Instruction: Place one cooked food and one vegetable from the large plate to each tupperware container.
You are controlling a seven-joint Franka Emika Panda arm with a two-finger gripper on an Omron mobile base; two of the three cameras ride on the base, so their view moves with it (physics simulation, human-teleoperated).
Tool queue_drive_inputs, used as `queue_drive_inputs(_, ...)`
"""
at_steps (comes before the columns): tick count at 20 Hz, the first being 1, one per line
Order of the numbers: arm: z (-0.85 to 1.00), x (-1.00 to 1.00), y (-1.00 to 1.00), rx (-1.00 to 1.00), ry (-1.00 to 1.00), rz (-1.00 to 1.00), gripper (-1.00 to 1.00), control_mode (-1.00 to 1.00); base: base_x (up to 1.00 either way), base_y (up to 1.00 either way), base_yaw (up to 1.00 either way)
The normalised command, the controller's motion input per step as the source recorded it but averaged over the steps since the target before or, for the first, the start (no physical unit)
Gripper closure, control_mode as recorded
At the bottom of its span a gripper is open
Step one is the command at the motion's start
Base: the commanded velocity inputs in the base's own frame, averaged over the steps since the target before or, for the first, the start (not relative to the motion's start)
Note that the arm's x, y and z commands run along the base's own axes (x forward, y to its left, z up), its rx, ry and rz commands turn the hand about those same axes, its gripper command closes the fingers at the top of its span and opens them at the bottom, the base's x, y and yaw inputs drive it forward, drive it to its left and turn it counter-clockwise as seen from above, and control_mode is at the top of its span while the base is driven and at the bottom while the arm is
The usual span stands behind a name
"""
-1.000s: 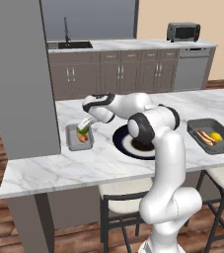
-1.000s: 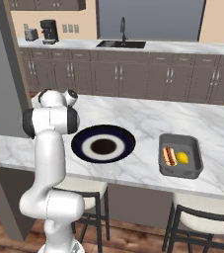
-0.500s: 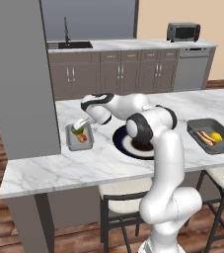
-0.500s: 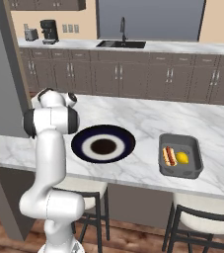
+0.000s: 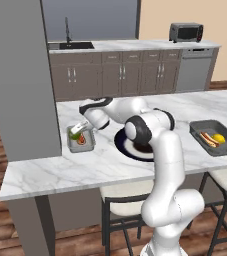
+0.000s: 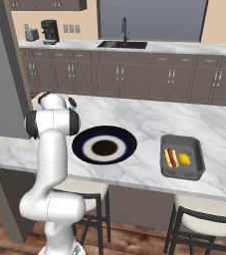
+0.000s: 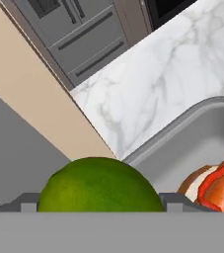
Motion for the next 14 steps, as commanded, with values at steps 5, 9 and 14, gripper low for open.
queue_drive_inputs(5,-0.34,0.08,-0.16,0.01,0.0,0.03,1.0,-1.0,0.0,0.0,0.0)
queue_drive_inputs(9,-0.4,0.0,-0.76,0.0,0.0,0.08,-1.0,-1.0,0.0,0.0,0.0)
queue_drive_inputs(14,-0.26,0.0,-0.76,0.0,0.0,0.08,-1.0,-1.0,0.0,0.0,0.0)
